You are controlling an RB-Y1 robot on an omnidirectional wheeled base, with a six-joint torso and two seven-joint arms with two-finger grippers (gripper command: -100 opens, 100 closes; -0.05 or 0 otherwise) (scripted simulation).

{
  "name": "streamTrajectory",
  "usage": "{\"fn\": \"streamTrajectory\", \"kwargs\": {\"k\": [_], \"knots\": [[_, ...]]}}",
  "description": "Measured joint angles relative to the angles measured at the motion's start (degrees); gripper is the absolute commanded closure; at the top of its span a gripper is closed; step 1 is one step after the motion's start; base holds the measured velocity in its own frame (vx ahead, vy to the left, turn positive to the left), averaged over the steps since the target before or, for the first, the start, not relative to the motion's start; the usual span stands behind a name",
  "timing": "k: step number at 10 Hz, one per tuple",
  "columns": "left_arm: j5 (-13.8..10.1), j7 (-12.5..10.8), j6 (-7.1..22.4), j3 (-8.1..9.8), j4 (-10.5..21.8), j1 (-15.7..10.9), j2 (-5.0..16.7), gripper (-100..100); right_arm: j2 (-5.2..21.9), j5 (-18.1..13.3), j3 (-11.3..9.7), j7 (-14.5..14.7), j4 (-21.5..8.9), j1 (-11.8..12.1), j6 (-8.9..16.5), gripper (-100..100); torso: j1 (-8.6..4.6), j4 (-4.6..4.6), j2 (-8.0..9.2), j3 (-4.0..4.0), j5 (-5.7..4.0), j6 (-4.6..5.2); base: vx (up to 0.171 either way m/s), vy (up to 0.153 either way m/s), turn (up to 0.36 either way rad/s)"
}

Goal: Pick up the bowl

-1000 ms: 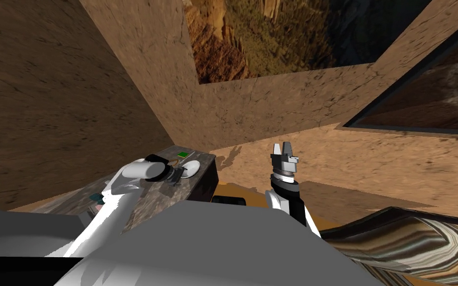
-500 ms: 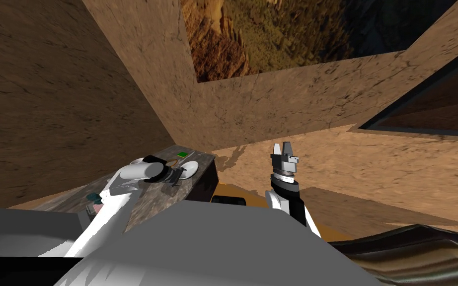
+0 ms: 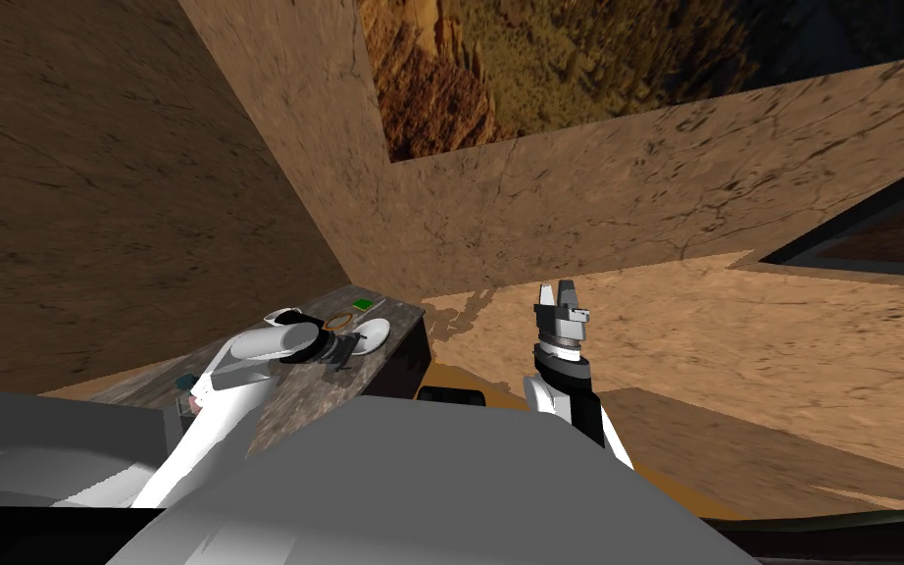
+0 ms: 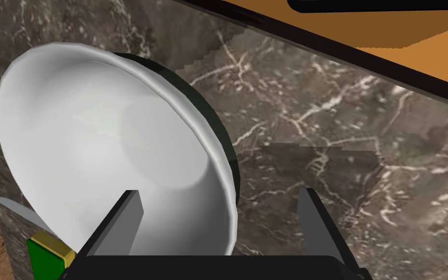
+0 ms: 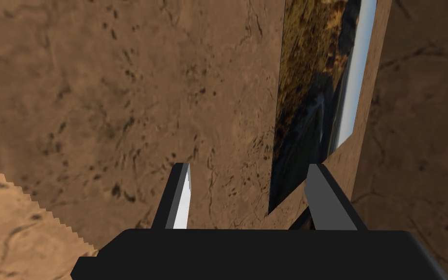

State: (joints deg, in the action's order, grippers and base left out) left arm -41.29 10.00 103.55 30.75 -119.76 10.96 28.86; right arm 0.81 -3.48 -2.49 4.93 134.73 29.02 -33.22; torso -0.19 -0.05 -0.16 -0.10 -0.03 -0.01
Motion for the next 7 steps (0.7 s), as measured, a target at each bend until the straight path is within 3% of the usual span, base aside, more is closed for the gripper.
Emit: {"fn": "streamTrajectory", "kwargs": {"k": [1,5,6,7], "knots": [[0.01,0.37,-0.05,0.07,0.08,0.01,-0.04,100,0.0,0.0,0.0,0.0,0.0,-0.01,0.0,0,0.08,0.01,0.06,0.03,0.01,0.03,0.004,-0.005,-0.004],[0.01,0.32,0.01,0.05,0.1,0.04,-0.05,100,0.01,0.0,0.0,0.0,0.0,-0.01,0.0,0,0.22,0.05,0.15,0.1,0.04,0.04,0.0,-0.001,0.003],[0.01,0.33,0.02,0.04,0.1,0.05,-0.05,0,0.01,0.0,0.0,0.0,0.0,-0.01,0.0,0,0.21,0.06,0.16,0.11,0.03,0.03,0.0,0.0,0.0],[0.01,0.33,0.02,0.04,0.11,0.05,-0.05,100,0.01,0.0,0.0,0.0,0.0,-0.01,0.0,0,0.21,0.07,0.17,0.11,0.03,0.03,-0.059,0.045,-0.154]]}}
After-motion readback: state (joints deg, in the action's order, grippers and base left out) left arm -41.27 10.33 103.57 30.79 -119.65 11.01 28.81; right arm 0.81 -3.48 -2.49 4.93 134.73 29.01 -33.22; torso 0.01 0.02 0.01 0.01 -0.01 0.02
